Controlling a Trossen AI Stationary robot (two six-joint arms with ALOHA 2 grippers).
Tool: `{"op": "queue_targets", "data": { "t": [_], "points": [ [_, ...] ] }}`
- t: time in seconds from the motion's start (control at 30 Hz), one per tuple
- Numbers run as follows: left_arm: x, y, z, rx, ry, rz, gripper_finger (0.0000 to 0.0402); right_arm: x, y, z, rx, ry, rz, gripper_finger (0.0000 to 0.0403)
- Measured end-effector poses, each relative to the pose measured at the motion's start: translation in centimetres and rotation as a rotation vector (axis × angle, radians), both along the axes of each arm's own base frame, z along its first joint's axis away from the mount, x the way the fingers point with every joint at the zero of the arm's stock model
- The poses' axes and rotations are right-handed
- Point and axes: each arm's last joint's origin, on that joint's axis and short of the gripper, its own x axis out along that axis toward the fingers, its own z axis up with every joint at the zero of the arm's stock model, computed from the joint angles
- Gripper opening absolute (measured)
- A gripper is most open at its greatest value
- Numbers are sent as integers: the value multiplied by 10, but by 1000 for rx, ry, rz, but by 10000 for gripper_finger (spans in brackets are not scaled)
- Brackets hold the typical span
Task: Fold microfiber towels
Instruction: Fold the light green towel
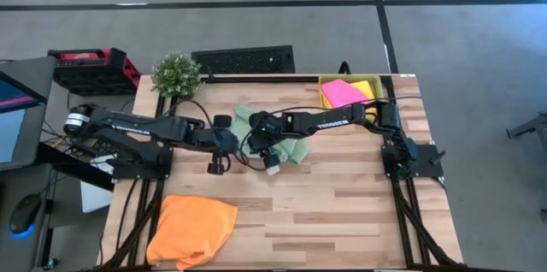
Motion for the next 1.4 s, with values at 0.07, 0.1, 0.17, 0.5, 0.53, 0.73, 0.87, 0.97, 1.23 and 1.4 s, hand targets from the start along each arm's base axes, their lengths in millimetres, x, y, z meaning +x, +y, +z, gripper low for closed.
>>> {"op": "queue_targets", "data": {
  "t": [0.07,0.1,0.17,0.5,0.53,0.73,0.87,0.97,1.23,1.4],
  "points": [
    [-1,-1,1,-42,-2,-26,0,0,0,0,-13,-4,13,191],
    [-1,-2,1,-69,2,-44,0,1,0,1,-17,-11,12,191],
    [0,-4,-1,-111,18,-66,0,2,0,1,-19,-25,11,191],
    [7,-5,-17,-155,112,-50,0,7,3,13,-45,-71,62,191],
    [7,-5,-19,-154,124,-49,0,7,4,13,-50,-77,83,191],
    [12,-5,-20,-121,107,-82,0,7,7,14,-26,-89,134,191],
    [15,-5,-19,-97,79,-125,0,8,7,14,-21,-98,155,191],
    [16,-6,-18,-84,64,-156,0,8,8,15,-1,-110,185,191],
    [17,-3,-17,14,57,-123,0,7,11,15,64,-124,262,191],
    [17,-1,-17,55,54,-97,0,7,11,14,67,-111,262,191]
  ]
}}
